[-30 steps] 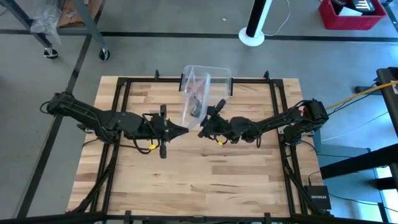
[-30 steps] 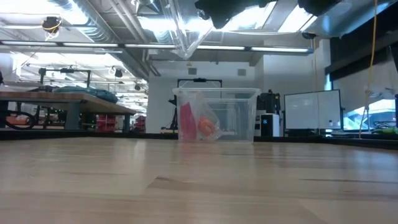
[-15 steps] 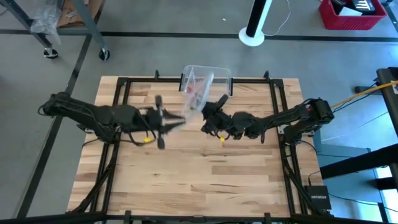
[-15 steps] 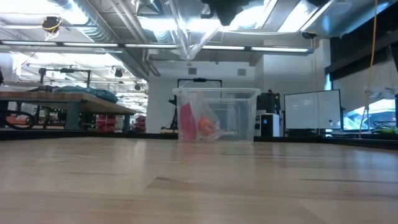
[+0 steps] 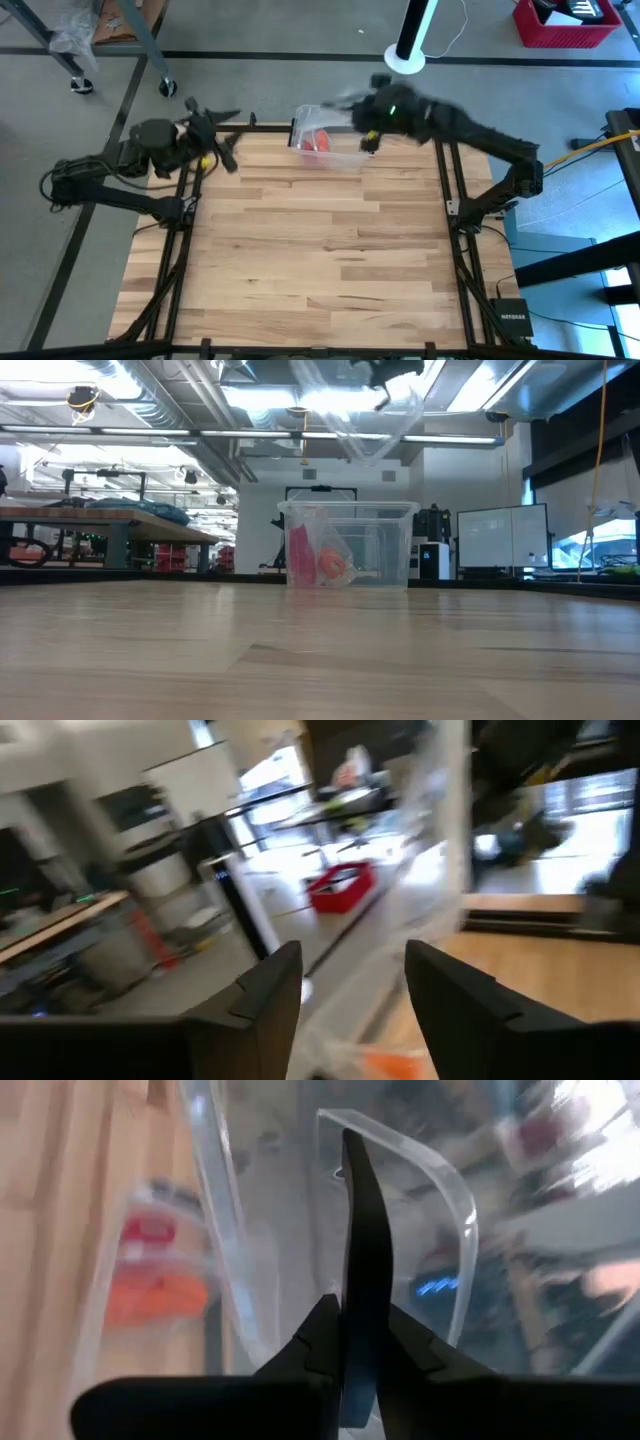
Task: Roll bandage
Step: Close the transparent container
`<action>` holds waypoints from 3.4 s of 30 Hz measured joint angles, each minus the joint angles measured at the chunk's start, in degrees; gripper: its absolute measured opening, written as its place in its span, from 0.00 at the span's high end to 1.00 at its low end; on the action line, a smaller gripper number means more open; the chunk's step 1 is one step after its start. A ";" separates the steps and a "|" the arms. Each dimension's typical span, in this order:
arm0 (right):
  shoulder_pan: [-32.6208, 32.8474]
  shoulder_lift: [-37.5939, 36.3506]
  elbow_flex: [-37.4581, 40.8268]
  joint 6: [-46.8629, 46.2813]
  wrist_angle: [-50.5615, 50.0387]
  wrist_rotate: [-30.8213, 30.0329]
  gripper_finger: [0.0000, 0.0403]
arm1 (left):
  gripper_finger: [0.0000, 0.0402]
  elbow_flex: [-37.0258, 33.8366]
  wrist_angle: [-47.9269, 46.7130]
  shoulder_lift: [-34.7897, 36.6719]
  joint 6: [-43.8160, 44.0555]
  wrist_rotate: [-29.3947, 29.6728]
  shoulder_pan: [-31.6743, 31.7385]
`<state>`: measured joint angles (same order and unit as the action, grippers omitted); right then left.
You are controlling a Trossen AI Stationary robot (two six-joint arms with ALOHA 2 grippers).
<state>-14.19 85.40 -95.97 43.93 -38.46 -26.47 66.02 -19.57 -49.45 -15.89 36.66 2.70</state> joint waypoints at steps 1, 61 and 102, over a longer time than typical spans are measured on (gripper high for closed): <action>-2.27 0.35 -2.85 -1.35 -4.67 2.26 0.91 | 0.57 0.00 -0.29 0.41 -0.47 -0.01 2.04; -21.79 27.79 -21.78 -8.99 -20.06 41.00 0.90 | 0.61 -20.63 21.62 -28.77 -3.87 -40.55 35.14; -19.76 35.25 -21.21 -7.47 -16.48 35.14 0.89 | 0.61 -20.61 12.00 -13.75 -3.75 -37.33 34.77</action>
<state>-33.95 120.65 -117.18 36.46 -54.94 8.68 45.41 -7.56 -63.20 -19.64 -0.68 37.47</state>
